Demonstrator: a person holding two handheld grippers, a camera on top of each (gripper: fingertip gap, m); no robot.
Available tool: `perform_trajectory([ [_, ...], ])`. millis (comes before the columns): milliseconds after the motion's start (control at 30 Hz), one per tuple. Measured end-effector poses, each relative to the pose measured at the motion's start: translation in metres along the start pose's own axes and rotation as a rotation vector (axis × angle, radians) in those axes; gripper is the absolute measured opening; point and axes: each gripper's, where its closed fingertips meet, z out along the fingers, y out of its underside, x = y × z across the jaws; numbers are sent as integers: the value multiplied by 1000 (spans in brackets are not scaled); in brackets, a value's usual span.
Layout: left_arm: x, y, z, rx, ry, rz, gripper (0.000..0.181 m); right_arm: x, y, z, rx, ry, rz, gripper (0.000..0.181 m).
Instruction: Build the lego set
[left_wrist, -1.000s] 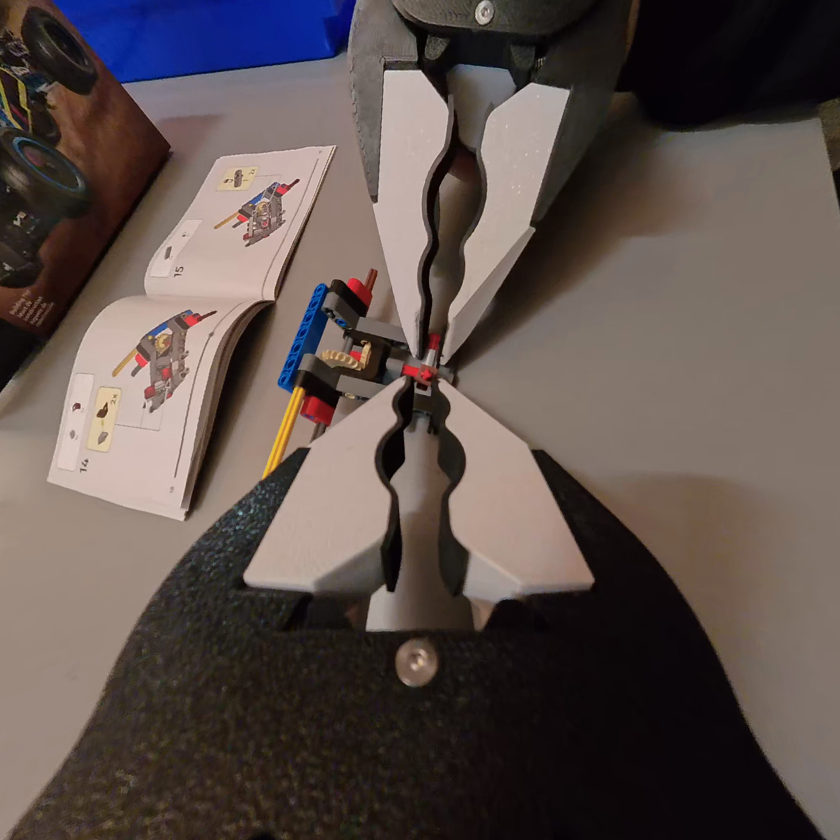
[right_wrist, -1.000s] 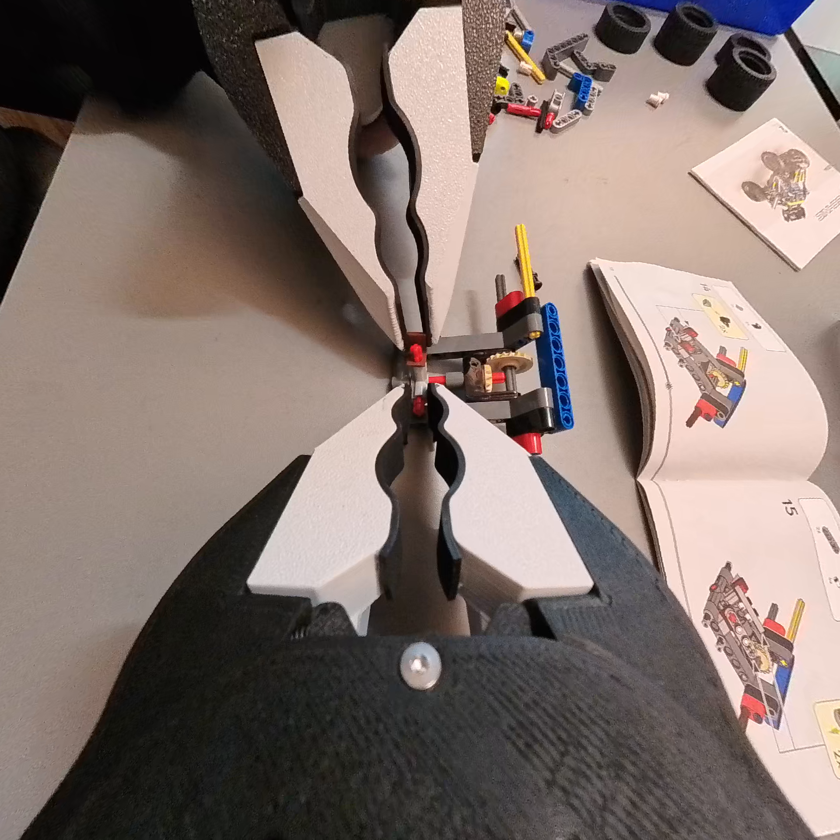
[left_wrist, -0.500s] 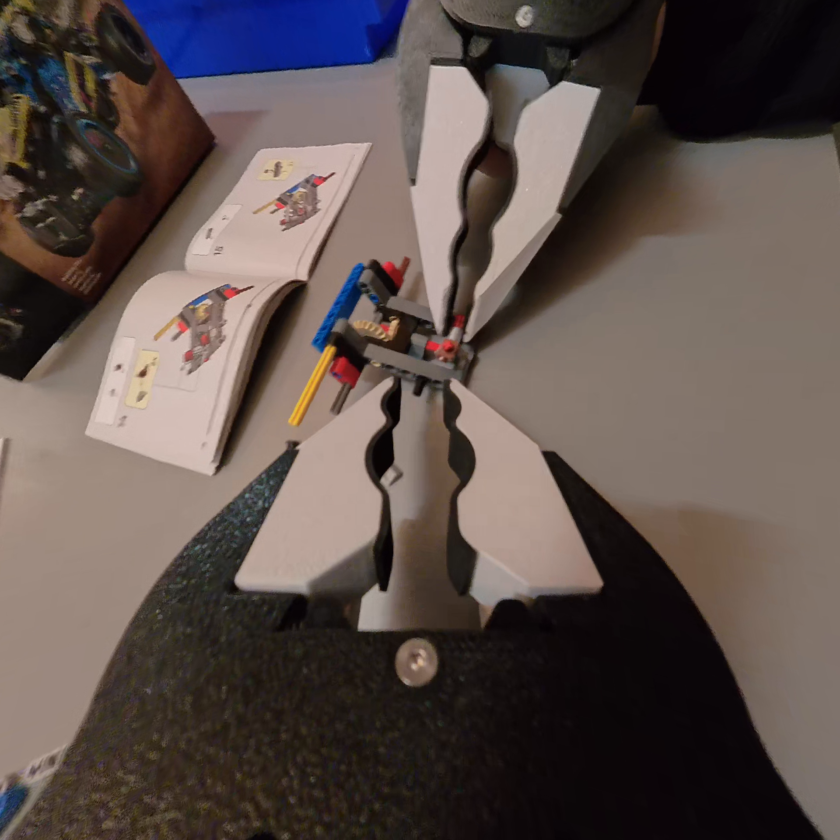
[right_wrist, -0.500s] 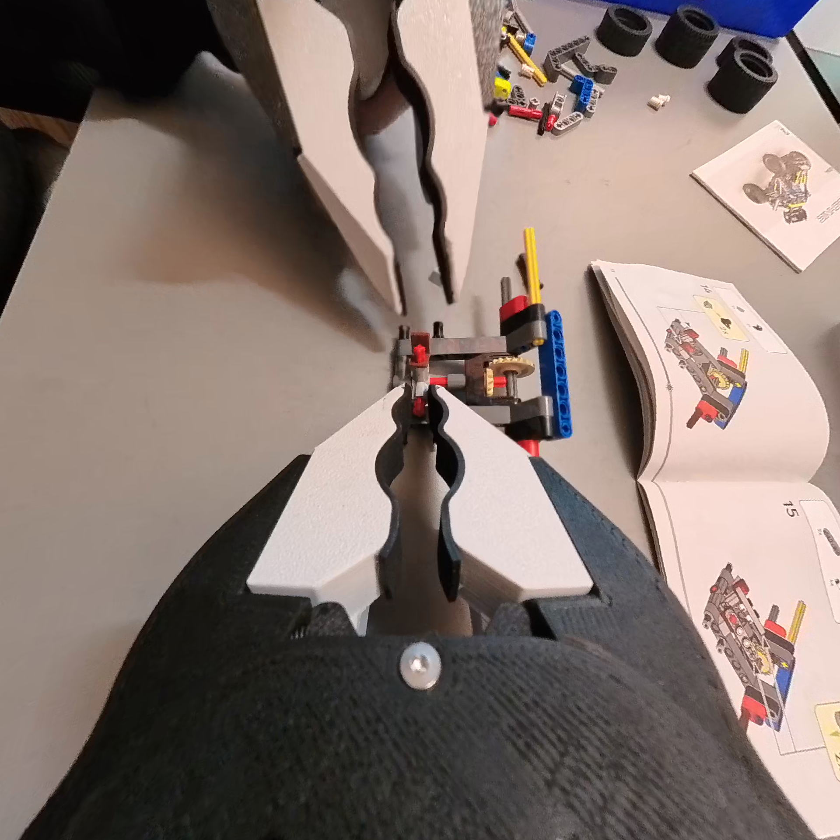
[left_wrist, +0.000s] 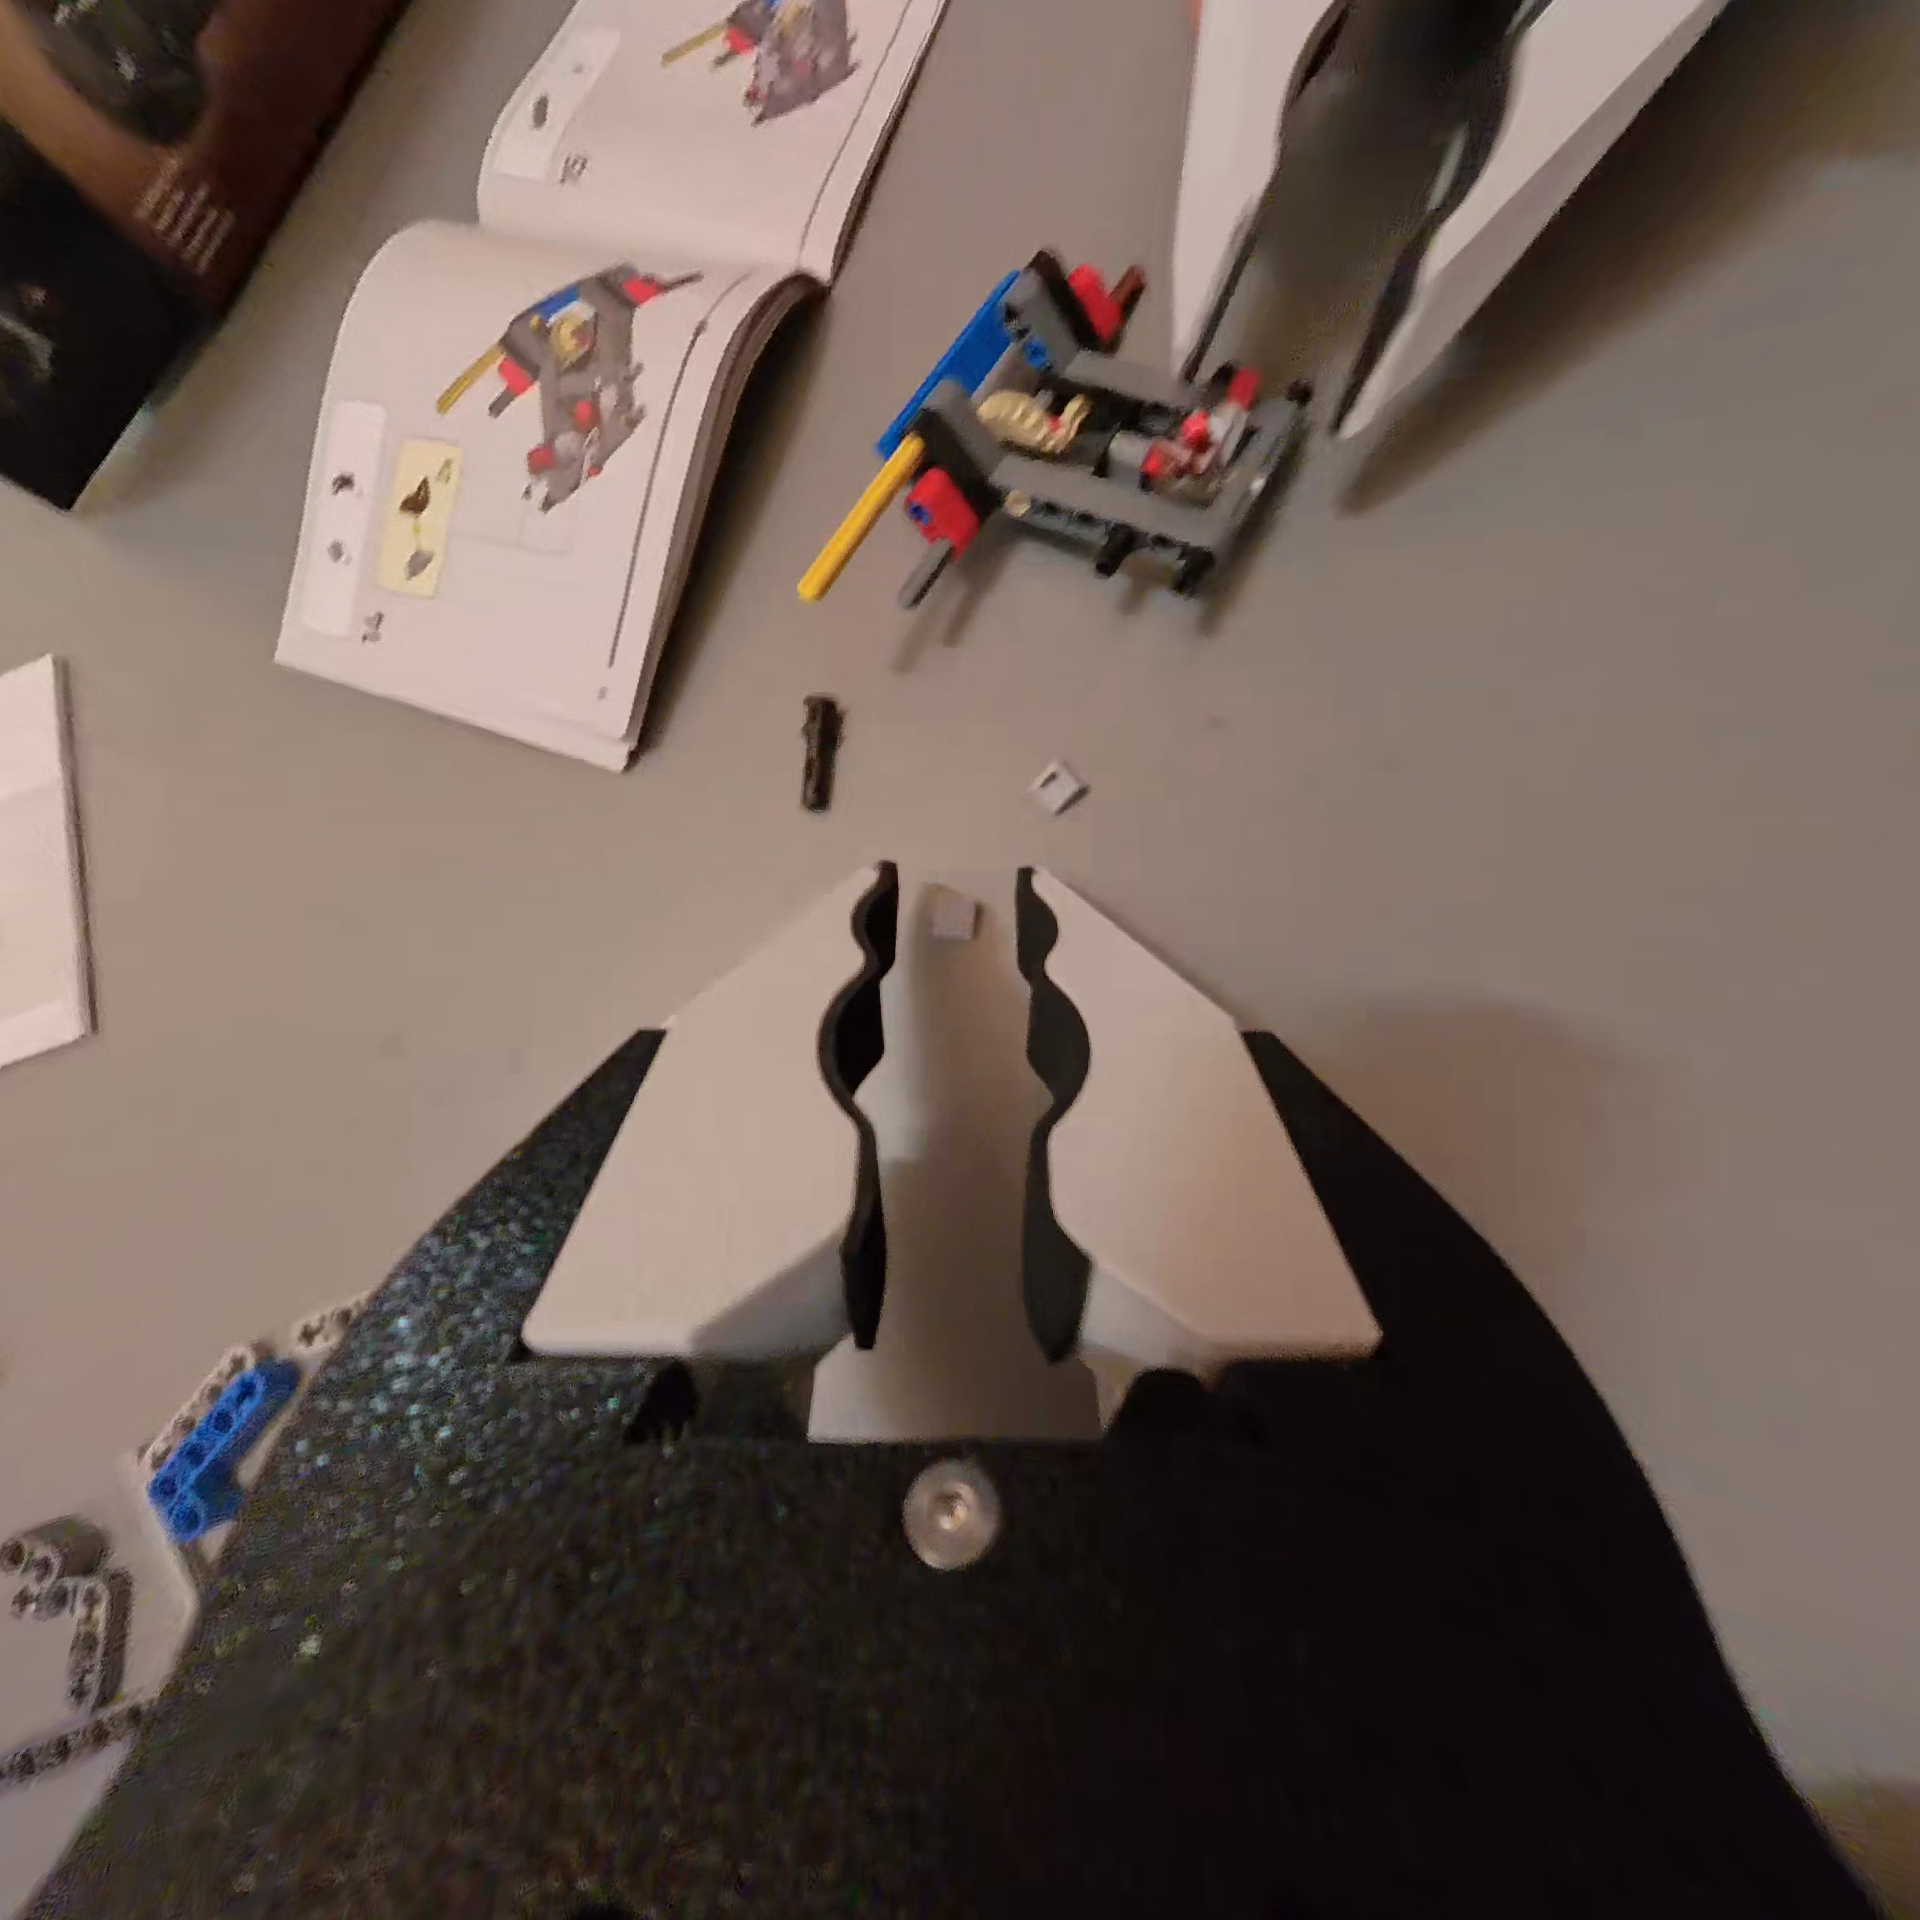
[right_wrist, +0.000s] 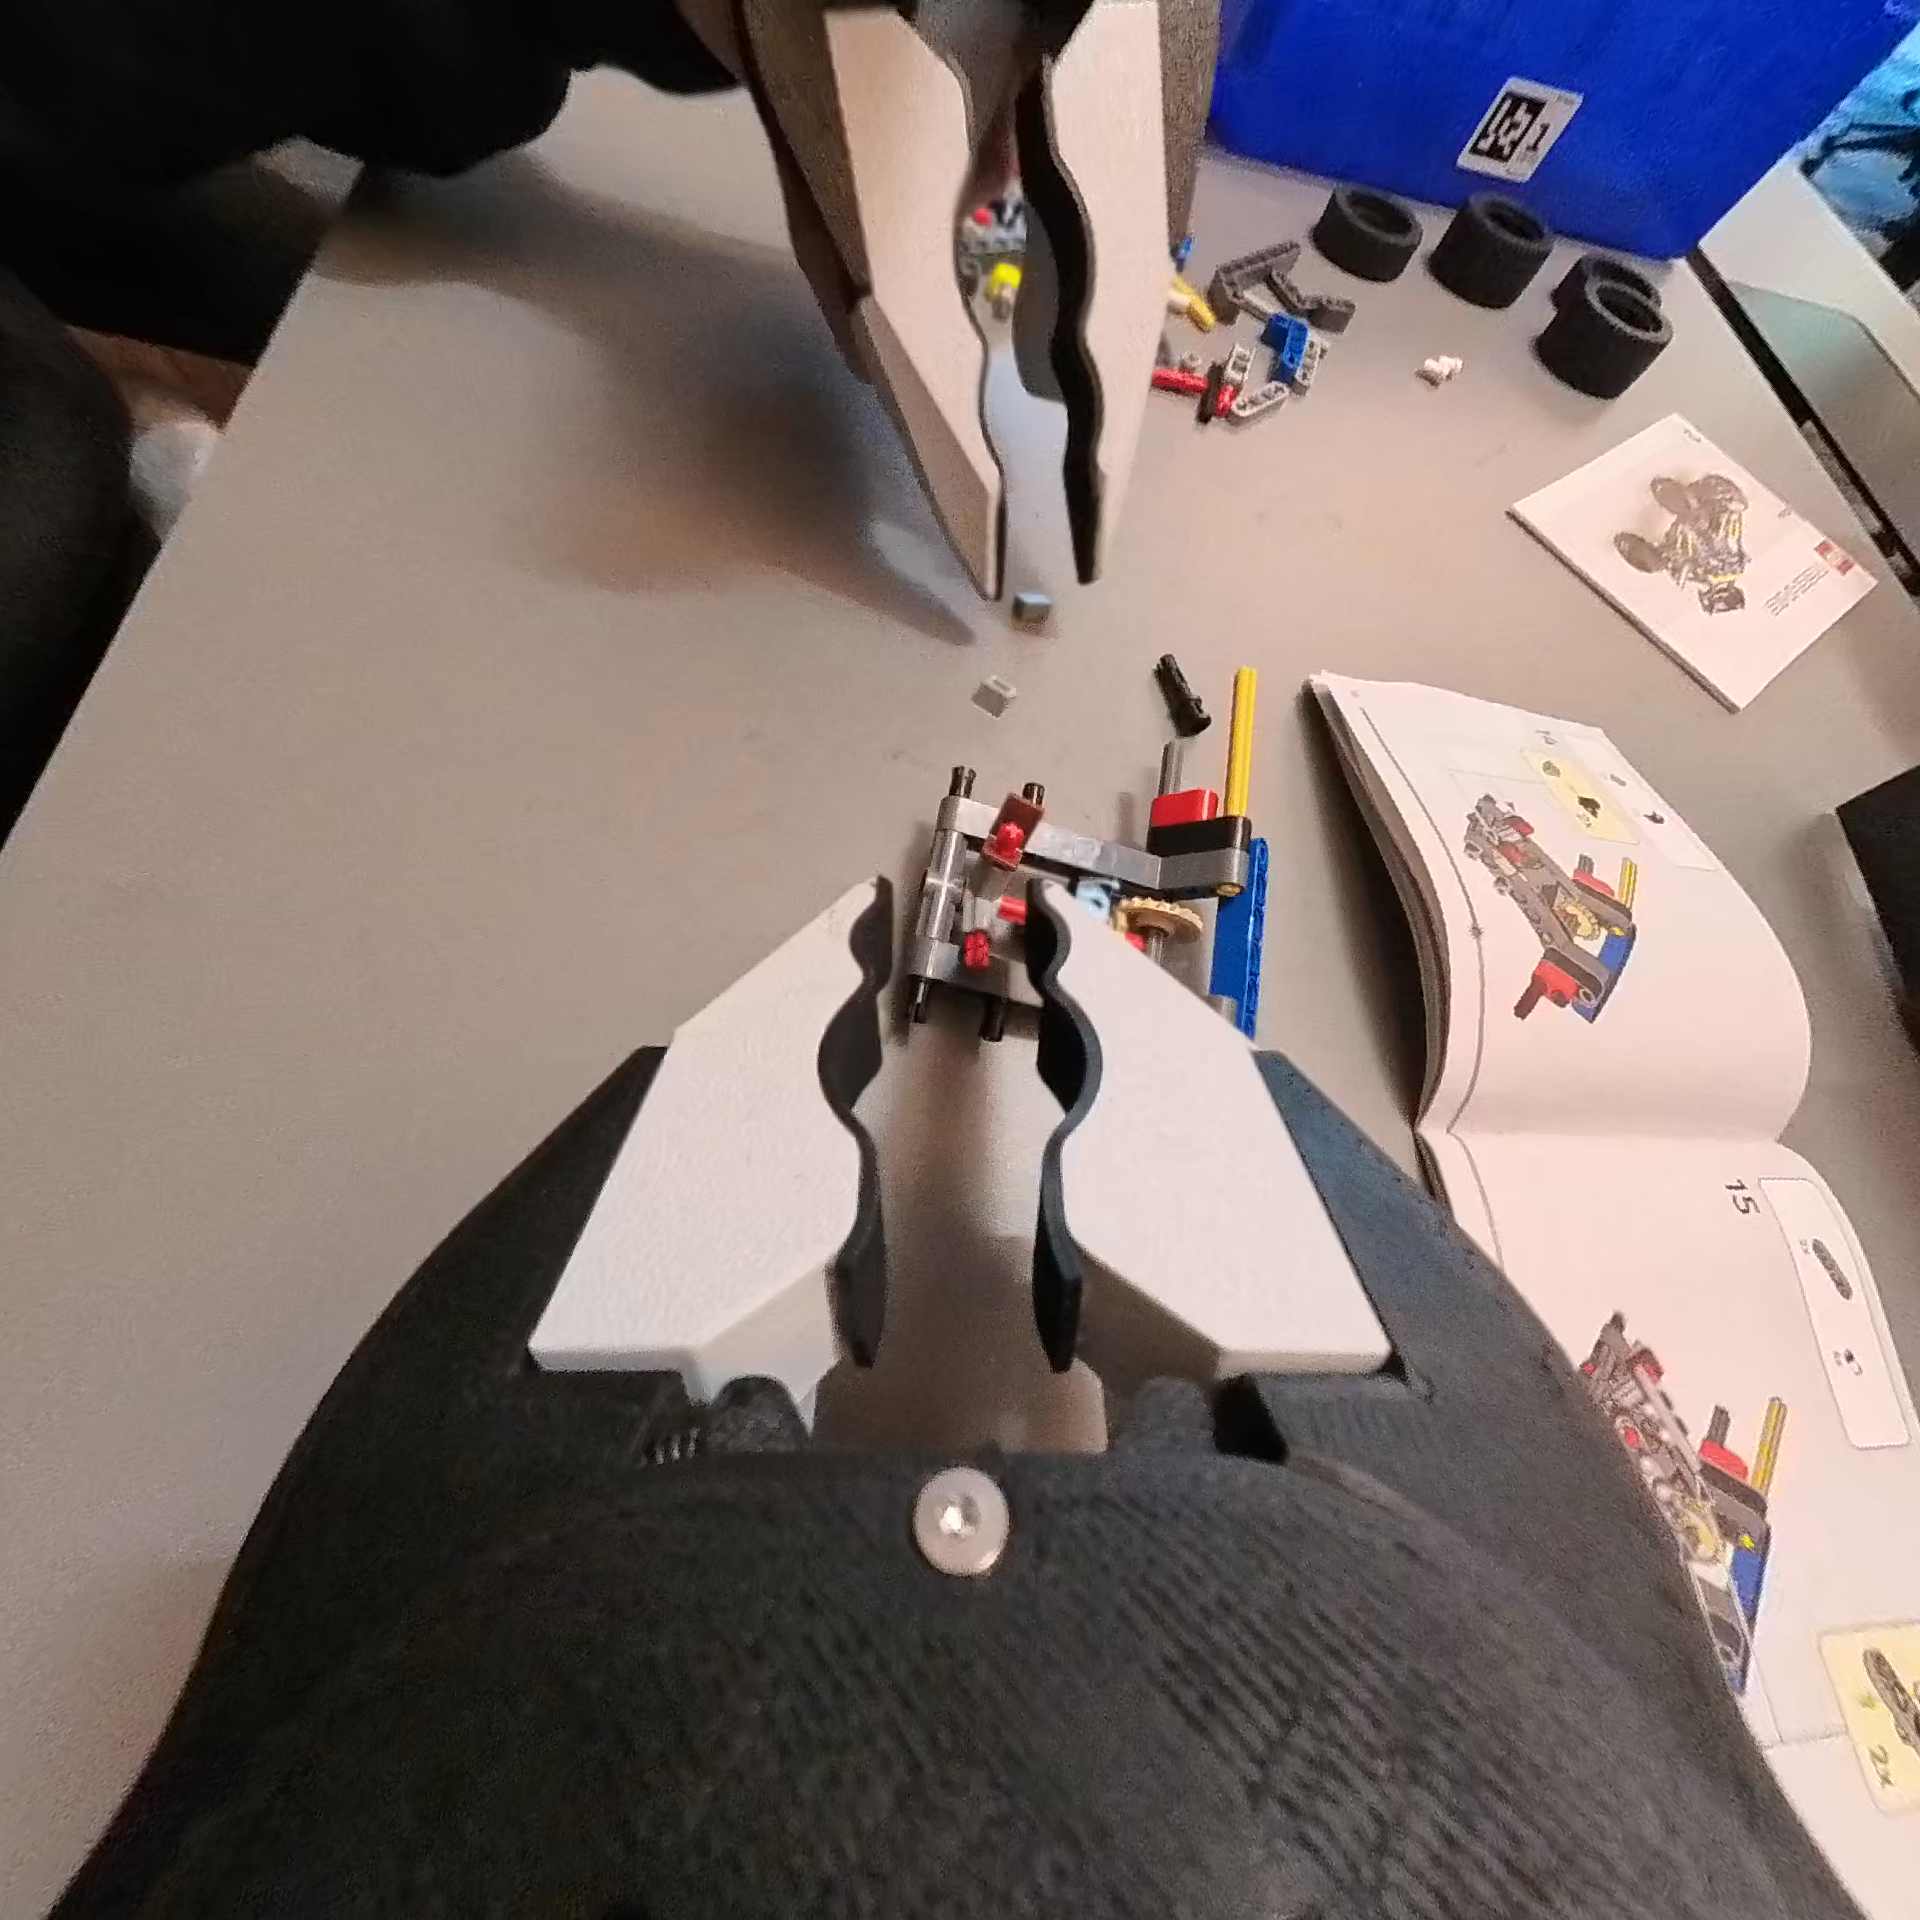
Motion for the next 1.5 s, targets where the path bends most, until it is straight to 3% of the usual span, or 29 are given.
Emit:
perform_trajectory([
  [200, -25, 13, -8, 13, -101, -91, 17, 8, -17, -24, 136, 10, -3, 29],
  [433, -103, 56, -74, 12, -485, -355, 12, 75, 3, -64, 188, 354, 95, 24],
  [567, -121, 91, -102, -35, -577, -462, 11, 81, 17, -55, 112, 379, 136, 24],
  [700, -100, 92, -93, -30, -415, -413, 10, 78, 24, -45, 34, 374, 103, 23],
  [833, -114, 118, -110, -165, -580, -449, 7, 79, 30, -43, -11, 381, 109, 21],
  [1000, -124, 132, -140, -88, -693, -589, 6, 82, 54, -40, -153, 401, 106, 20],
  [1300, -123, 127, -175, 148, -769, -685, 0, 86, 68, -40, -235, 431, 120, 12],
  [1400, -115, 113, -164, 125, -696, -612, 0, 84, 68, -39, -237, 413, 116, 6],
  [1500, -117, 104, -161, 72, -730, -529, 1, 82, 69, -37, -239, 394, 127, 1],
])
